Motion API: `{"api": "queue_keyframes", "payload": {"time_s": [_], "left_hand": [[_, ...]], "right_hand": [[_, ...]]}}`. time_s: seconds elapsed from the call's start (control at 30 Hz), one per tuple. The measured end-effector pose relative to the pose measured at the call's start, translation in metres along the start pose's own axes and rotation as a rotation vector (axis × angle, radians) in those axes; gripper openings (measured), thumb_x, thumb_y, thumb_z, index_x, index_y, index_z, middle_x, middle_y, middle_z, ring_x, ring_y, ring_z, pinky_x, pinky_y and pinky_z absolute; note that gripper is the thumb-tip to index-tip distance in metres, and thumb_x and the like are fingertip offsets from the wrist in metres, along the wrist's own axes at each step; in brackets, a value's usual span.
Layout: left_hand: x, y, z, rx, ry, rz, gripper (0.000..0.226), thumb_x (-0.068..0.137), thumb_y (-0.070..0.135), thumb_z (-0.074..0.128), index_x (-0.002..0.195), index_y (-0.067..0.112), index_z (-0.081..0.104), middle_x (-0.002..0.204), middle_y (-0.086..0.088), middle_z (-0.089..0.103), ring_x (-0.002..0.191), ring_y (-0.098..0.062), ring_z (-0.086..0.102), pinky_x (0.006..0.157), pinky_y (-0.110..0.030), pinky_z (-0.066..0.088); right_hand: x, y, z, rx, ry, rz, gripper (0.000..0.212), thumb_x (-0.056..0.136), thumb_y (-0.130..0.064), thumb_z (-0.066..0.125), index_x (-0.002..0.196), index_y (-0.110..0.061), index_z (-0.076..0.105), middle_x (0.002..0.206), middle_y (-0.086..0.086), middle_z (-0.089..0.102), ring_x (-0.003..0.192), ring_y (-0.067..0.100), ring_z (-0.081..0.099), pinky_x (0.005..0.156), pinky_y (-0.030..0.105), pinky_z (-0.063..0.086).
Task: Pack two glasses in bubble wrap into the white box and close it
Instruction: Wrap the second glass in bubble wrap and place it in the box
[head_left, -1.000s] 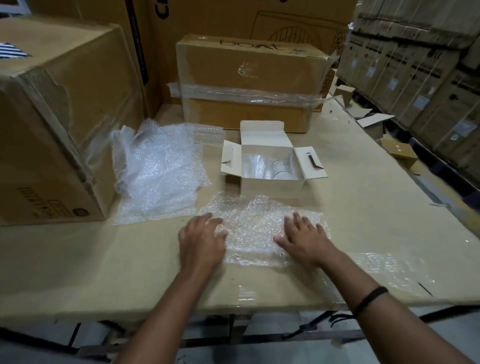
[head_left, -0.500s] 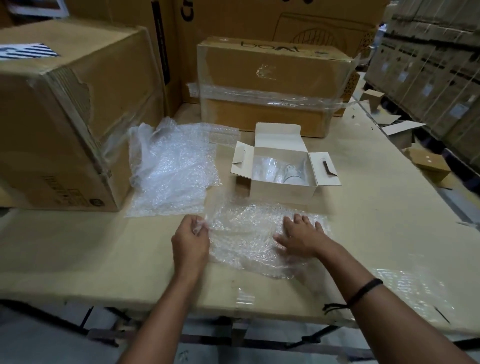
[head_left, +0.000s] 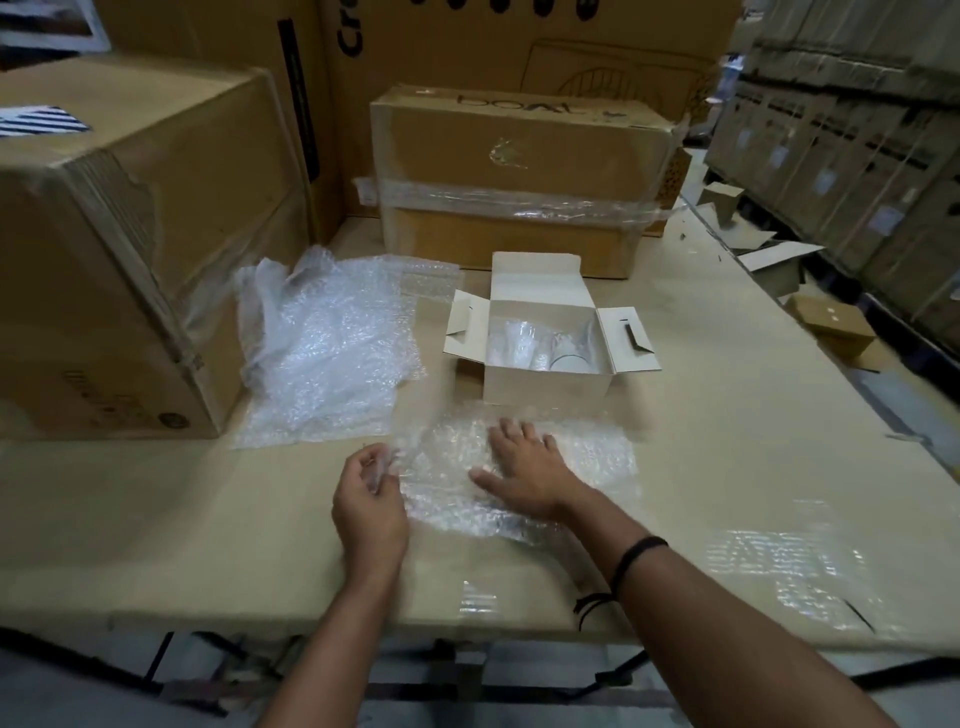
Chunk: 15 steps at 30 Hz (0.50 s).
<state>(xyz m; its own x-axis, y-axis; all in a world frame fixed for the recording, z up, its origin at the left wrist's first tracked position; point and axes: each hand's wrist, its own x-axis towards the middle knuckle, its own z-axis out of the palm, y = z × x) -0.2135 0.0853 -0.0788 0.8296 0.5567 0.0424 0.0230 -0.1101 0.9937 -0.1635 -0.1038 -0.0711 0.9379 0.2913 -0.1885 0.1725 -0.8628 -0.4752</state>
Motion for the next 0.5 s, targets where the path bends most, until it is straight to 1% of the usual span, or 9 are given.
{"api": "queue_keyframes", "payload": {"time_s": [0.07,0.1,0.17,0.2,0.27,0.33,0.4,0.43,0.5], "left_hand": [[0.005,-0.002,0.001,-0.036,0.024,-0.086,0.019,0.089,0.004,0.064,0.102,0.017,0.061,0.100,-0.006,0.069,0.096,-0.024,0.066,0.075,-0.028,0.049],[0.007,-0.003,0.002,-0.063,0.030,-0.116,0.019,0.089,0.003,0.063,0.101,0.018,0.061,0.099,-0.006,0.069,0.097,-0.024,0.066,0.076,-0.029,0.050],[0.012,-0.006,0.002,-0.098,0.041,-0.148,0.021,0.089,0.001,0.060,0.101,0.018,0.062,0.101,-0.006,0.069,0.100,-0.028,0.066,0.082,-0.036,0.052],[0.014,-0.006,0.002,-0.117,0.050,-0.165,0.021,0.090,0.001,0.059,0.102,0.018,0.062,0.102,-0.006,0.069,0.101,-0.029,0.066,0.086,-0.040,0.052],[0.018,-0.007,0.001,-0.146,0.079,-0.184,0.019,0.093,0.003,0.056,0.105,0.016,0.063,0.104,-0.005,0.069,0.101,-0.028,0.066,0.090,-0.042,0.053],[0.018,-0.002,0.002,-0.182,0.109,-0.171,0.015,0.095,0.007,0.056,0.106,0.016,0.062,0.105,-0.003,0.067,0.097,-0.019,0.064,0.084,-0.028,0.051],[0.015,0.004,0.005,-0.216,0.112,-0.141,0.014,0.095,0.014,0.058,0.109,0.015,0.061,0.106,0.000,0.066,0.099,-0.013,0.062,0.080,-0.020,0.047],[0.013,0.004,0.006,-0.246,0.077,-0.139,0.020,0.094,0.014,0.061,0.114,0.014,0.060,0.110,0.002,0.065,0.103,-0.012,0.062,0.082,-0.018,0.047],[0.005,0.007,0.011,-0.279,-0.045,-0.118,0.039,0.089,0.001,0.063,0.126,0.009,0.055,0.119,0.002,0.064,0.105,-0.010,0.061,0.081,-0.014,0.049]], "right_hand": [[-0.008,0.002,-0.010,0.344,0.154,-0.055,0.068,0.095,-0.055,0.046,0.152,-0.023,0.027,0.160,-0.001,0.022,0.146,0.018,0.021,0.115,0.037,0.020],[-0.011,0.004,-0.016,0.406,0.264,-0.072,0.062,0.095,-0.053,0.049,0.148,-0.023,0.036,0.157,-0.002,0.031,0.143,0.016,0.029,0.113,0.036,0.027],[-0.020,0.007,-0.024,0.256,0.417,-0.101,0.051,0.094,-0.049,0.052,0.137,-0.020,0.052,0.147,-0.001,0.046,0.138,0.017,0.039,0.111,0.036,0.033],[-0.025,0.009,-0.027,0.133,0.447,-0.087,0.047,0.095,-0.048,0.052,0.133,-0.020,0.056,0.144,-0.001,0.050,0.136,0.018,0.042,0.111,0.035,0.033],[-0.037,0.015,-0.025,-0.117,0.402,0.001,0.051,0.096,-0.051,0.048,0.137,-0.020,0.052,0.147,0.001,0.046,0.137,0.021,0.039,0.113,0.036,0.026],[-0.046,0.023,-0.018,-0.260,0.251,0.115,0.068,0.095,-0.062,0.035,0.149,-0.021,0.033,0.158,0.005,0.027,0.146,0.023,0.022,0.119,0.042,0.014],[-0.051,0.032,-0.007,-0.292,0.067,0.200,0.079,0.093,-0.069,0.023,0.156,-0.021,0.010,0.164,0.008,0.003,0.151,0.023,0.001,0.121,0.047,0.001],[-0.051,0.035,-0.001,-0.297,0.019,0.214,0.081,0.092,-0.070,0.018,0.156,-0.022,0.003,0.163,0.008,-0.005,0.150,0.023,-0.006,0.120,0.047,-0.004],[-0.049,0.039,0.005,-0.281,-0.003,0.229,0.078,0.093,-0.068,0.016,0.156,-0.023,0.004,0.163,0.007,-0.006,0.150,0.023,-0.007,0.119,0.049,-0.007]]}}
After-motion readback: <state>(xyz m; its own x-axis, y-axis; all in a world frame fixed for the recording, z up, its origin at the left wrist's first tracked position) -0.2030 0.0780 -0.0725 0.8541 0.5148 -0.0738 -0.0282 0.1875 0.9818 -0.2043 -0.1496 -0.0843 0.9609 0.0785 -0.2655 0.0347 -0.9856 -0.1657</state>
